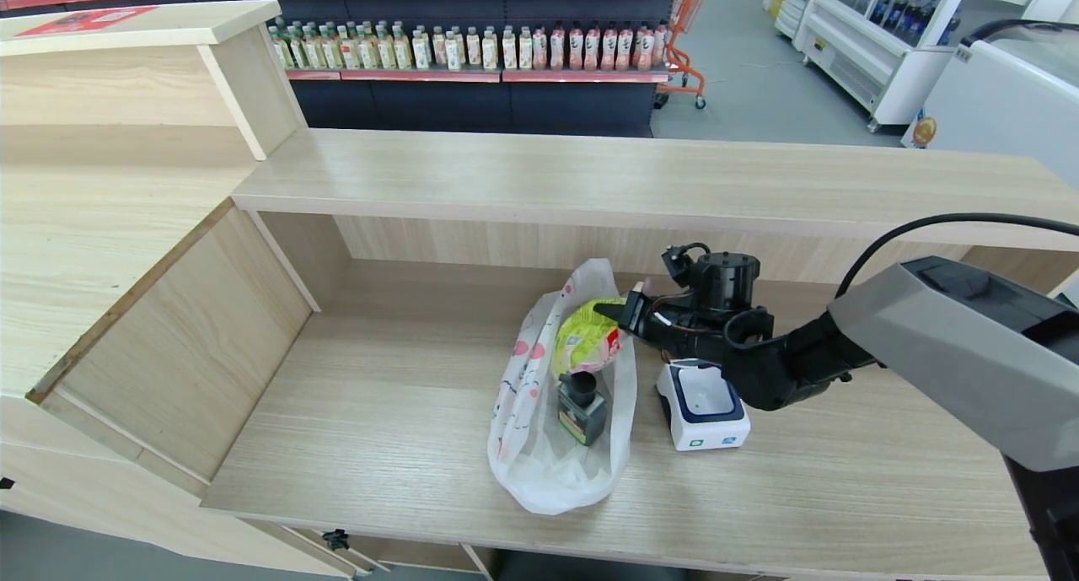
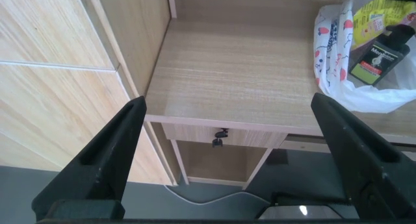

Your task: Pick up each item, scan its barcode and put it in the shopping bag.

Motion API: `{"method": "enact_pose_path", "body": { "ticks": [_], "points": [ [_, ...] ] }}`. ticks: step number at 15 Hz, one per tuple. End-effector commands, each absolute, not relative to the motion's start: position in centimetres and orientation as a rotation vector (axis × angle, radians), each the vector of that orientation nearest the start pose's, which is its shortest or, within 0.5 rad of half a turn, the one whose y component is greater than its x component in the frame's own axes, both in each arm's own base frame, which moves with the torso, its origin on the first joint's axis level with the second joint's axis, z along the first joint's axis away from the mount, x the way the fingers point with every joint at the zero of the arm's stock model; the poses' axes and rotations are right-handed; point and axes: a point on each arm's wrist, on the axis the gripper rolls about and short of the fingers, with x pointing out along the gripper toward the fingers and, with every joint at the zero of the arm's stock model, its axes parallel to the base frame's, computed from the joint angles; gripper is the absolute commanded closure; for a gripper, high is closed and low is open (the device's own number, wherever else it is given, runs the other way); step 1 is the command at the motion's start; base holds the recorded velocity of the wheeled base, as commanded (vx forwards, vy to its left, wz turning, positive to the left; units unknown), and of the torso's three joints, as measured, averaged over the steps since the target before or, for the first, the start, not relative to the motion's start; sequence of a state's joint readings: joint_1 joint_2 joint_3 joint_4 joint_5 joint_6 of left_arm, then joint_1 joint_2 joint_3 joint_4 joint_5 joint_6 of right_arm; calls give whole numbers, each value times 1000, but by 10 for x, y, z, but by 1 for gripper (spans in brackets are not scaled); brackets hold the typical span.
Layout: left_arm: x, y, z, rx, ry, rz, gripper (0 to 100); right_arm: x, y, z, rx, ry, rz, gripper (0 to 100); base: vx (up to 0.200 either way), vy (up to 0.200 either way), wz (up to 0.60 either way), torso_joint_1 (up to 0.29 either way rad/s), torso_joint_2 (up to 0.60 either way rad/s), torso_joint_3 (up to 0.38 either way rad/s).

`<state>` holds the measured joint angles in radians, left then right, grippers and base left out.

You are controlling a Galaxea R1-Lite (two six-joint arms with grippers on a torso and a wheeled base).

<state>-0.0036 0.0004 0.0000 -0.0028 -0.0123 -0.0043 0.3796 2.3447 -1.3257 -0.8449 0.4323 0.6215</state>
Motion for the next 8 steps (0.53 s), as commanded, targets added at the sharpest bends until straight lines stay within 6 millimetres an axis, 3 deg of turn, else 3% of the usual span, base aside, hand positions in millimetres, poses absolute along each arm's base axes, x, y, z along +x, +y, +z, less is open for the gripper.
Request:
{"method": "enact_pose_path", "body": {
  "ticks": [1, 2, 5, 8],
  "points": [
    [-23, 0, 76, -5, -3, -15, 0, 429, 182, 82, 587, 436, 725, 100, 0, 0, 0, 0, 0, 0],
    [-23, 0, 76, -5, -1, -15, 0, 428, 181, 82, 587, 436, 725, 0, 0, 0, 0, 0, 0, 0],
    [-23, 0, 76, -5, -1, -15, 0, 429, 176, 89, 583, 417, 720, 0, 0, 0, 0, 0, 0, 0],
    [-23, 0, 76, -5, -3, -15, 0, 418, 167, 133, 488, 291, 755, 0, 0, 0, 0, 0, 0, 0]
  ]
}}
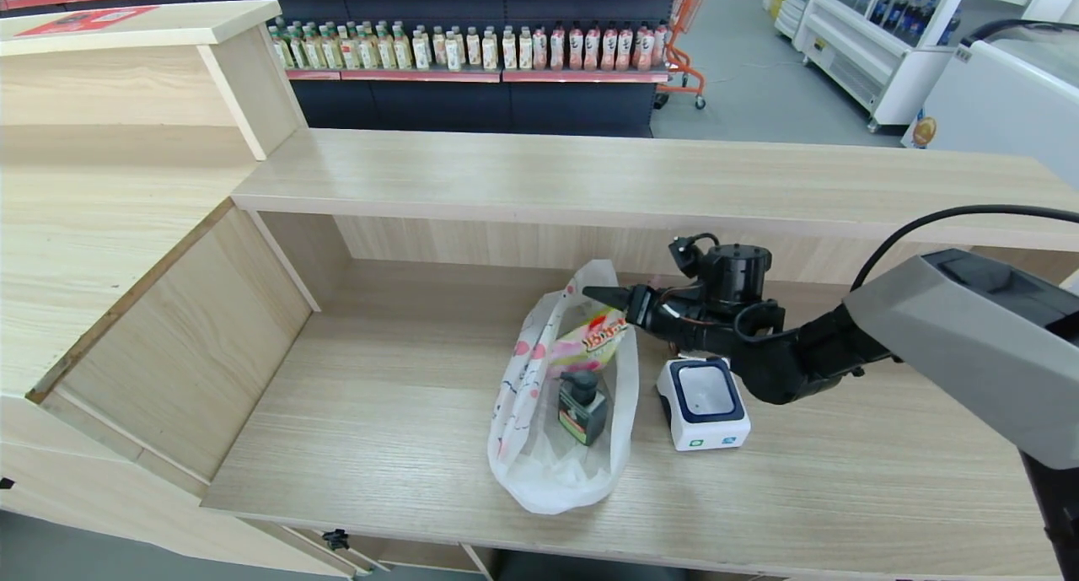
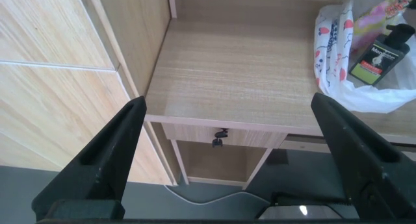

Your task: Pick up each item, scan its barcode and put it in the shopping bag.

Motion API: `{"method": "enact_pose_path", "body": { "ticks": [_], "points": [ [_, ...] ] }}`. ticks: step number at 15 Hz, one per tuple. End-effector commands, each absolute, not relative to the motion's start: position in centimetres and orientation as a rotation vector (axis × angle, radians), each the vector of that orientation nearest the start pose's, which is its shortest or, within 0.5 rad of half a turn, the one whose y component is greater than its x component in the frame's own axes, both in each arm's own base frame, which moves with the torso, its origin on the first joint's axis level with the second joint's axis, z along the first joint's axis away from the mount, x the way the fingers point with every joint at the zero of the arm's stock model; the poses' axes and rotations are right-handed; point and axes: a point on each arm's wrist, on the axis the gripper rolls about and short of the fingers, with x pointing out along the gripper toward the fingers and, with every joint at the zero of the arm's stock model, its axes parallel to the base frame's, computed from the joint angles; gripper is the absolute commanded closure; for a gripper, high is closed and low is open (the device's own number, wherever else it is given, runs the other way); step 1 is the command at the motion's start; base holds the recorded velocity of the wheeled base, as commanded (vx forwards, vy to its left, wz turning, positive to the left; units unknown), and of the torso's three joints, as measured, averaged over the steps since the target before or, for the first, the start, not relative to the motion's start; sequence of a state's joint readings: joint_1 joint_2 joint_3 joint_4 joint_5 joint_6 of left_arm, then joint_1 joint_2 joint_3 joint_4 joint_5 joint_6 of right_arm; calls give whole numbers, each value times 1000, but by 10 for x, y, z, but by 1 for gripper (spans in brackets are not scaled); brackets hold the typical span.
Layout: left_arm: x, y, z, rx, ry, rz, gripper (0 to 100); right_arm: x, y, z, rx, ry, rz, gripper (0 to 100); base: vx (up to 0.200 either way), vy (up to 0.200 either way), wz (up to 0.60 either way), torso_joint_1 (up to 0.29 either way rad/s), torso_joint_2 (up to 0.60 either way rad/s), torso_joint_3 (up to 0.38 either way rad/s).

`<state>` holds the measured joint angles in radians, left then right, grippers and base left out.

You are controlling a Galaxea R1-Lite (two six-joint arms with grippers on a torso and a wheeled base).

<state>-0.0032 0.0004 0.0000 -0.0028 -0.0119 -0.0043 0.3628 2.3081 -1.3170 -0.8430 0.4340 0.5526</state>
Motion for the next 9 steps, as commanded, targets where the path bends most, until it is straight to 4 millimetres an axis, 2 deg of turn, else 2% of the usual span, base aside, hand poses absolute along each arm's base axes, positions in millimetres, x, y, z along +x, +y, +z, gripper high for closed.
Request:
{"method": "enact_pose_path", "body": {
  "ticks": [1, 3, 4, 8, 9],
  "points": [
    [-23, 0, 76, -5, -1, -15, 0, 409, 164, 151, 405, 223, 777, 0, 0, 0, 0, 0, 0, 0],
    [-23, 0, 76, -5, -1, -17, 0, 385, 156, 190, 339, 131, 818, 0, 0, 0, 0, 0, 0, 0],
    [-23, 0, 76, -5, -3, -15, 0, 382, 155, 194, 338, 126, 822, 0, 0, 0, 0, 0, 0, 0],
    [-23, 0, 76, -5, -3, -17, 0, 315, 129, 243, 317, 75, 844, 0, 0, 0, 0, 0, 0, 0],
    [-23, 0, 76, -5, -1, -15, 0, 294, 116, 254, 282, 47, 819, 0, 0, 0, 0, 0, 0, 0]
  ]
}}
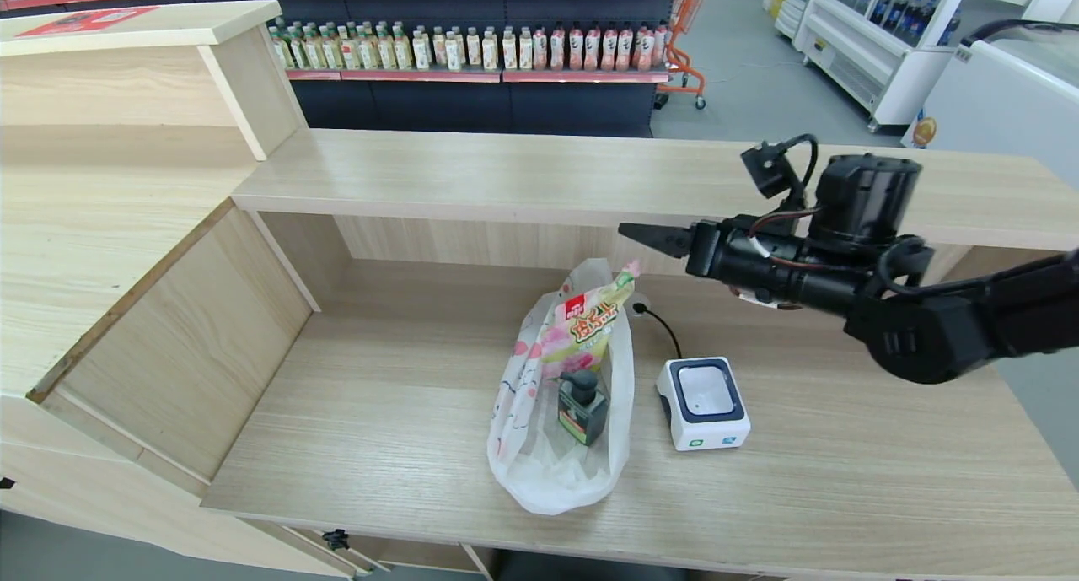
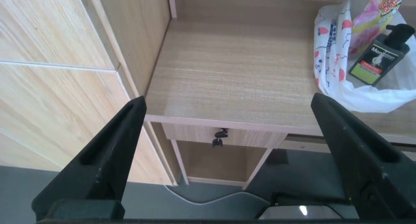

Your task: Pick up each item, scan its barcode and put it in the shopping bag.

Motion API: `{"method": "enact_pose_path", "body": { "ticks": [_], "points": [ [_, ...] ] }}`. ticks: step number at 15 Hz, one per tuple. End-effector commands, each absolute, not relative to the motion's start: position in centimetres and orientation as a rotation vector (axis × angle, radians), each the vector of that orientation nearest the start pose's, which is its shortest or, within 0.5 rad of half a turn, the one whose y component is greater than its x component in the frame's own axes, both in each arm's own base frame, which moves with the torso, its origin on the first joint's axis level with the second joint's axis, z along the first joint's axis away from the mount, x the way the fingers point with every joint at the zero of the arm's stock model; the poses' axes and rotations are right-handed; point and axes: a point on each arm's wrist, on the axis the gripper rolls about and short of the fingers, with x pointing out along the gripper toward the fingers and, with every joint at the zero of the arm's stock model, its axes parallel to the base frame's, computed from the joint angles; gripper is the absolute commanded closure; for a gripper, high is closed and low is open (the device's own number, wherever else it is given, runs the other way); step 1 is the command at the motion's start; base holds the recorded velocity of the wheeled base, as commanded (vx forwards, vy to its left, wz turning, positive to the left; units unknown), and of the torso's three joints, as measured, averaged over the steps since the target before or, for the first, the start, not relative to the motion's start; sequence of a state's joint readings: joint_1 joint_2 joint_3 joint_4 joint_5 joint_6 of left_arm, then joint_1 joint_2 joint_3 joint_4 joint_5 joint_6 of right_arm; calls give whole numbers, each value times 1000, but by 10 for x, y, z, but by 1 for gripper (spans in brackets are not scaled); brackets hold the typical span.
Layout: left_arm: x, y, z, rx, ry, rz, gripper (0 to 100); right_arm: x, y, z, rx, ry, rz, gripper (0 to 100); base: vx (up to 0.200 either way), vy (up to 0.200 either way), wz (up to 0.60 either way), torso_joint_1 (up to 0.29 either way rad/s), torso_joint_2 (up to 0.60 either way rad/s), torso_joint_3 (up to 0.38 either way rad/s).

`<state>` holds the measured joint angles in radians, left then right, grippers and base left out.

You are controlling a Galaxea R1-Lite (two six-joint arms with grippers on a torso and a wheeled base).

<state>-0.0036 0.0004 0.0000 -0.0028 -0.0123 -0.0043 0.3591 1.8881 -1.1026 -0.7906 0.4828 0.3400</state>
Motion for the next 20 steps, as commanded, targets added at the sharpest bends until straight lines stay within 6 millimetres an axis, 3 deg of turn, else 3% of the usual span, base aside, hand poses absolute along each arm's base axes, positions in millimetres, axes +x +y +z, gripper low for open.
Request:
{"method": "enact_pose_path", "body": {
  "ticks": [1, 2, 5, 6, 9, 10, 11, 13, 17, 20],
  "points": [
    [-23, 0, 76, -5, -1, -17, 0, 274, 101, 261, 236, 45, 791, 0, 0, 0, 0, 0, 0, 0],
    [-23, 0, 76, -5, -1, -15, 0, 239, 81, 266, 165, 60, 726, 0, 0, 0, 0, 0, 0, 0],
    [-23, 0, 76, -5, -1, -15, 0, 170, 52, 256, 37, 83, 517, 0, 0, 0, 0, 0, 0, 0],
    [-23, 0, 76, -5, -3, -15, 0, 139, 42, 232, -9, 125, 415, 0, 0, 0, 0, 0, 0, 0],
    [-23, 0, 76, -5, -3, -15, 0, 77, 19, 178, -61, 139, 293, 0, 0, 0, 0, 0, 0, 0],
    [-23, 0, 76, -5, -1, -15, 0, 67, 14, 168, -68, 137, 262, 0, 0, 0, 0, 0, 0, 0],
    [-23, 0, 76, -5, -1, -15, 0, 39, 6, 140, -98, 130, 198, 0, 0, 0, 0, 0, 0, 0],
    [-23, 0, 76, -5, -1, -15, 0, 16, 3, 118, -98, 84, 159, 0, 0, 0, 0, 0, 0, 0],
    [-23, 0, 76, -5, -1, -15, 0, -10, 4, 84, -113, 91, 173, 0, 0, 0, 0, 0, 0, 0],
    [-23, 0, 76, -5, -1, -15, 0, -18, 4, 80, -121, 20, 164, 0, 0, 0, 0, 0, 0, 0]
  ]
}}
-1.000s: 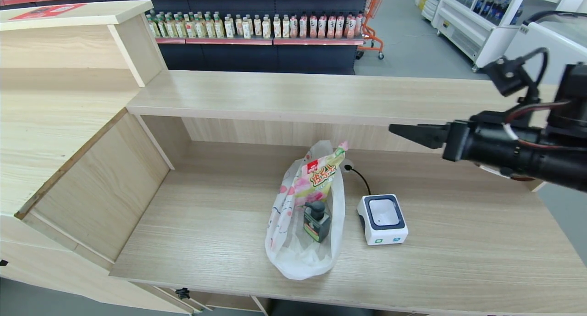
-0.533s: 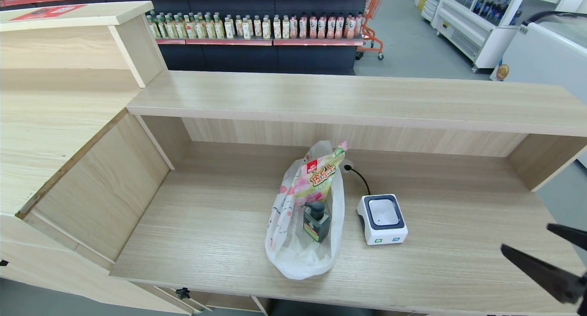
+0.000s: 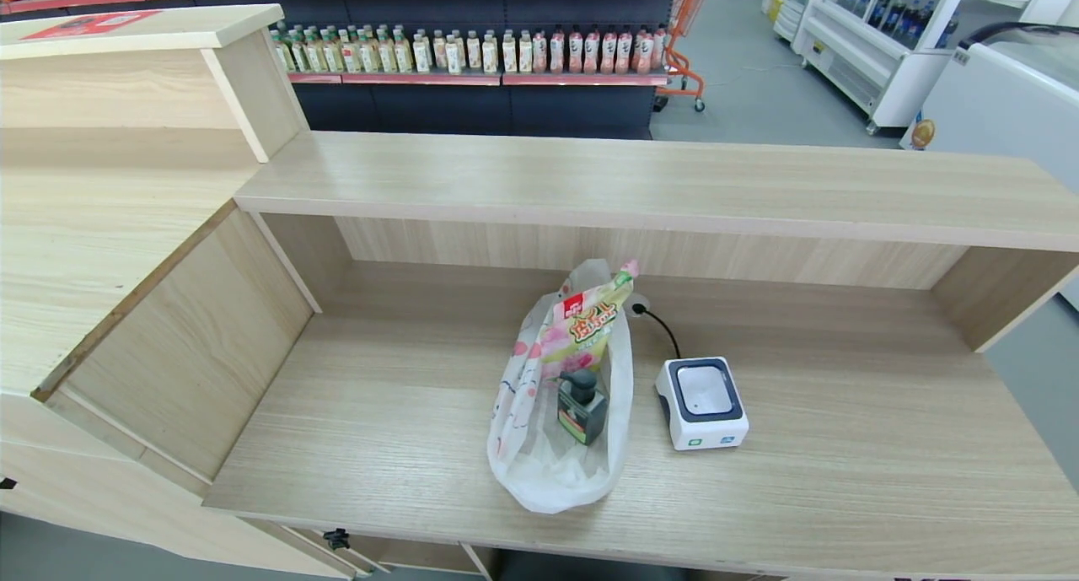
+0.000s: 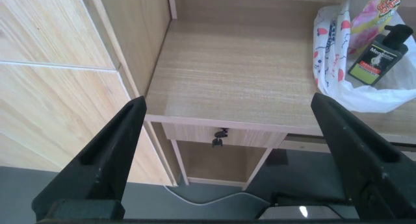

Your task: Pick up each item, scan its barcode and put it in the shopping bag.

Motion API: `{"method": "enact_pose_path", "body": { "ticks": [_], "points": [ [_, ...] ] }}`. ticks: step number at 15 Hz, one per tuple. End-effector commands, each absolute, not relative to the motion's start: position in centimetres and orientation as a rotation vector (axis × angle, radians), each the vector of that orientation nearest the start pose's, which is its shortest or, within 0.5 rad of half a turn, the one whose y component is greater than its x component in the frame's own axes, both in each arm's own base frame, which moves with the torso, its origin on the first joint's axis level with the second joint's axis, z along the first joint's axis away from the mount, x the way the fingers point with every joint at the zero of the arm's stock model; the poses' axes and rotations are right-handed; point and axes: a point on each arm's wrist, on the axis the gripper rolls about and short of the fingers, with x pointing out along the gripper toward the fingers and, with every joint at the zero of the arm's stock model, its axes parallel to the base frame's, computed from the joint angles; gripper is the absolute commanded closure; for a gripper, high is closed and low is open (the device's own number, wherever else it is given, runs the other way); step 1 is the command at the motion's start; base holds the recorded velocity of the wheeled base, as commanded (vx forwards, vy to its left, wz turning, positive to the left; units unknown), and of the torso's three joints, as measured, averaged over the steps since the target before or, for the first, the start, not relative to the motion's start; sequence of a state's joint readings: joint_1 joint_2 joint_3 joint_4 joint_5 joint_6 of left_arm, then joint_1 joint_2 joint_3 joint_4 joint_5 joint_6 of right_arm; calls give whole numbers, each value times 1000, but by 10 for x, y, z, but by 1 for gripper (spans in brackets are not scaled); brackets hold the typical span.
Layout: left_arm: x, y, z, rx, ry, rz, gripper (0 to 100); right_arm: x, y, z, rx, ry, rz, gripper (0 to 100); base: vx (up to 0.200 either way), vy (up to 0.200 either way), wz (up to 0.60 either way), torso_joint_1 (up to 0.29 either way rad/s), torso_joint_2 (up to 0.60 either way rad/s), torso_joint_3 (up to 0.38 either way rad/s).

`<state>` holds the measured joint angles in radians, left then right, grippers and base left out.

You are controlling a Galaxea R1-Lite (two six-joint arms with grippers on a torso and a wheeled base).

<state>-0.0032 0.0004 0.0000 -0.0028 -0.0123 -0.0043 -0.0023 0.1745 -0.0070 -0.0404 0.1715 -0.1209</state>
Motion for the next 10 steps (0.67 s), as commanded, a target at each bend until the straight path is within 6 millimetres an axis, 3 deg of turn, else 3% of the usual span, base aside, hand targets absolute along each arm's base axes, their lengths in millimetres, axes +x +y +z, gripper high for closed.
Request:
{"method": "enact_pose_path", "body": {
  "ticks": [1, 10],
  "points": [
    [-23, 0, 76, -5, -1, -15, 0, -21, 4, 78, -124, -11, 158, 0, 0, 0, 0, 0, 0, 0],
    [-23, 0, 76, -5, -1, -15, 0, -23, 2, 75, -115, 2, 92, 0, 0, 0, 0, 0, 0, 0]
  ]
}}
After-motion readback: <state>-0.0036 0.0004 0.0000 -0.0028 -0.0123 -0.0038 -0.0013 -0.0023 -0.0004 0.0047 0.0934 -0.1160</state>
